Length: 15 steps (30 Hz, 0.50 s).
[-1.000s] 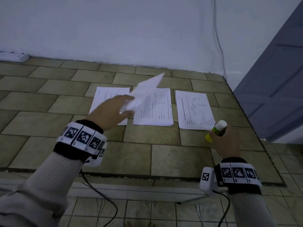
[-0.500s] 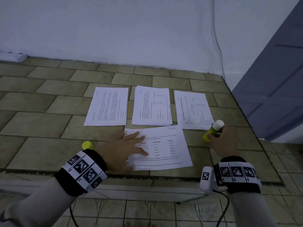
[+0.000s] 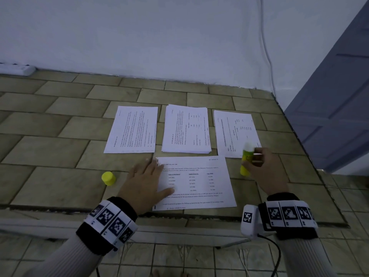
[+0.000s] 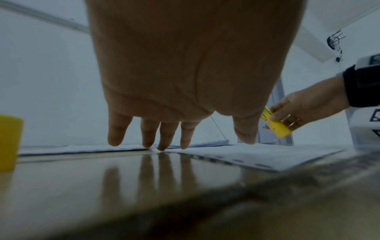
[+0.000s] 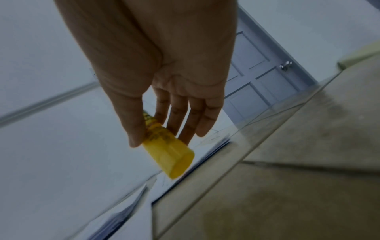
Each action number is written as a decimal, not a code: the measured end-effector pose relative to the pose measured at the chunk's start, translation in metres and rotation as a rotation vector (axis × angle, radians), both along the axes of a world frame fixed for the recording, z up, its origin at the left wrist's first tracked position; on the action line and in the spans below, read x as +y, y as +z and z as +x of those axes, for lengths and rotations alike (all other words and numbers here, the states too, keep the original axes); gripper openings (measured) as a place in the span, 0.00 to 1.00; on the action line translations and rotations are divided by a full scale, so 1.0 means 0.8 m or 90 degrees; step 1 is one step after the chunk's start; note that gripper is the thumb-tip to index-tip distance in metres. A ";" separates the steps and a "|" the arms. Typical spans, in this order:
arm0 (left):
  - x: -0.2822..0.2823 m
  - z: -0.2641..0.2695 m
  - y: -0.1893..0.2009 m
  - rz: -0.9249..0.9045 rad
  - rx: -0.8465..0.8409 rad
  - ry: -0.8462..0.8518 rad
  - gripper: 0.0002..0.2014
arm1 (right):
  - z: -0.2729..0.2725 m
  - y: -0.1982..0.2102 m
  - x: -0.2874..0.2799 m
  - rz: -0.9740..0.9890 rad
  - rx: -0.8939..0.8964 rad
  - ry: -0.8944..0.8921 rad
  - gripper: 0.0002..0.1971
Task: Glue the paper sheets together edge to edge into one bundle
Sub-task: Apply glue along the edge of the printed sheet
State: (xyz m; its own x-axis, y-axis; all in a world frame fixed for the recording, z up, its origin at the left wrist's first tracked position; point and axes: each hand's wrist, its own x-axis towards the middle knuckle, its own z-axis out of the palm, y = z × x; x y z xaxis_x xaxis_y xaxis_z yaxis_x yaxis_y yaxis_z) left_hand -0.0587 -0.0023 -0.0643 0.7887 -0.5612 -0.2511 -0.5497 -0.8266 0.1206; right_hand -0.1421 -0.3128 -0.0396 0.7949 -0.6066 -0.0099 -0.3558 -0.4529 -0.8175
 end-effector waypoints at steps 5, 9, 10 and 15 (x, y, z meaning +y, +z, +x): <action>0.009 -0.004 -0.019 -0.034 -0.033 -0.027 0.61 | 0.009 0.015 0.028 -0.008 -0.052 0.106 0.15; 0.017 0.002 -0.026 -0.082 -0.050 -0.054 0.50 | 0.021 0.017 0.051 0.095 -0.083 0.137 0.19; 0.020 0.004 -0.030 -0.087 -0.056 -0.060 0.49 | 0.026 0.018 0.058 0.112 -0.088 0.138 0.19; 0.027 0.008 -0.047 -0.121 -0.084 -0.070 0.46 | 0.054 0.022 0.097 0.118 -0.122 0.170 0.17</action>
